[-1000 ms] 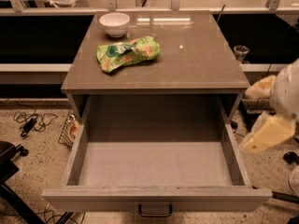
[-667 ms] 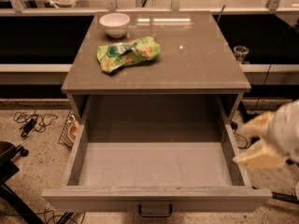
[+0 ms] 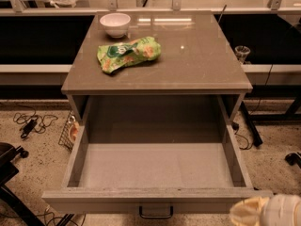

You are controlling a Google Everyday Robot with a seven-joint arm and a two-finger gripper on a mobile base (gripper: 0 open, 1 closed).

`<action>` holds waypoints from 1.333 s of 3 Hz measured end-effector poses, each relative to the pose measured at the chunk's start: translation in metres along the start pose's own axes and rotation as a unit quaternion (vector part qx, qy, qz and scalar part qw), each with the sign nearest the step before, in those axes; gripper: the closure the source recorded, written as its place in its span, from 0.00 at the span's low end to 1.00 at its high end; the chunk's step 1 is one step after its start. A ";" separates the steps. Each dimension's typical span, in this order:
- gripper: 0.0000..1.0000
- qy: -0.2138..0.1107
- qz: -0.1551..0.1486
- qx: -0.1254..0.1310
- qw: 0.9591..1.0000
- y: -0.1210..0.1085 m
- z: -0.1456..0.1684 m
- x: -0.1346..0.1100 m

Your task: Close top drawer

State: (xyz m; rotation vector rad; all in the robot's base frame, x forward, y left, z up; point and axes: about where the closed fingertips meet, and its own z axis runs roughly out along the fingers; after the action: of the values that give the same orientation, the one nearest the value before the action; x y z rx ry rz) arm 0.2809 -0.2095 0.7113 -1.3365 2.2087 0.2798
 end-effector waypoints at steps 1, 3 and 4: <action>1.00 -0.001 0.025 -0.036 0.999 0.040 0.034 0.033; 1.00 -0.014 0.025 -0.051 0.998 0.035 0.053 0.030; 1.00 -0.043 0.009 -0.049 0.998 0.000 0.071 0.007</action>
Offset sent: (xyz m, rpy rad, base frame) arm -0.0337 0.0086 -0.0483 0.0439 0.0728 -0.0018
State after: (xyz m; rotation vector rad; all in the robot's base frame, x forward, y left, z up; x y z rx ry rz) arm 0.3028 -0.1838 0.6488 -1.3311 2.1600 0.4481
